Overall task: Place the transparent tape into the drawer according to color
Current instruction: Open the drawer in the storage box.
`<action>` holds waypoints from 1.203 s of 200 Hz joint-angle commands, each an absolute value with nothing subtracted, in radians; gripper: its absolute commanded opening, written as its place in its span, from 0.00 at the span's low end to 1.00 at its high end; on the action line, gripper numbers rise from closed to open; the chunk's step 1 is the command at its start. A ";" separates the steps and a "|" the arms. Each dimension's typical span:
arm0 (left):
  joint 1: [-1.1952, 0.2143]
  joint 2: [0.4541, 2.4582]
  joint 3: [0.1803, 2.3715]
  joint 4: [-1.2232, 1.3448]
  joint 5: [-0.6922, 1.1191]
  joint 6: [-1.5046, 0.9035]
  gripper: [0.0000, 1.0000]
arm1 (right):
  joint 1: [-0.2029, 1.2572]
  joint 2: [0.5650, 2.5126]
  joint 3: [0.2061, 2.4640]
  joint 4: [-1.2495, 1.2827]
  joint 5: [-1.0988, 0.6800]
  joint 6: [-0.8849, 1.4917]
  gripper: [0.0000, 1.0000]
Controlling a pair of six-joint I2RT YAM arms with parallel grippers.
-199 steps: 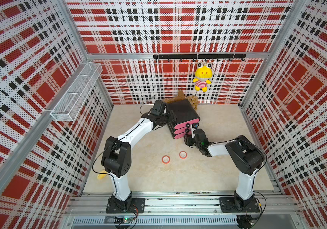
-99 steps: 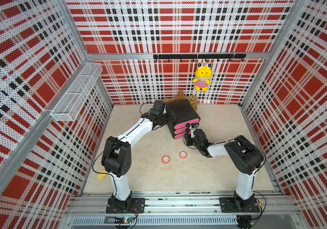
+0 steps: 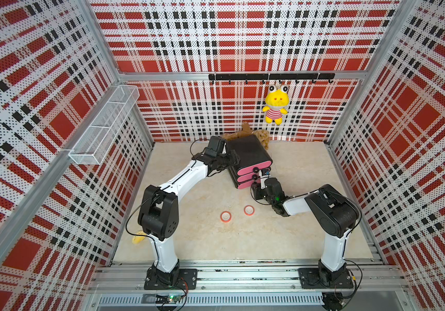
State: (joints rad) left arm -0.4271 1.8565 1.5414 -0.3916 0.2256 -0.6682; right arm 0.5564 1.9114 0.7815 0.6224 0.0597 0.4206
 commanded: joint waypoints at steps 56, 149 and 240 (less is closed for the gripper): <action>-0.423 1.872 1.537 -0.396 0.232 -0.647 0.63 | 0.569 1.785 0.693 0.563 0.081 0.445 0.16; -0.426 1.866 1.526 -0.396 0.225 -0.647 0.63 | 0.594 1.668 0.584 0.518 0.110 0.480 0.16; -0.426 1.862 1.526 -0.397 0.222 -0.646 0.63 | 0.623 1.619 0.543 0.475 0.145 0.506 0.30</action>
State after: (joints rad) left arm -0.4271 1.8565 1.5414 -0.3912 0.2279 -0.6674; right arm 0.6170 1.6417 0.5423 0.4965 0.1139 0.4927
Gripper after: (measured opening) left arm 0.633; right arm 0.346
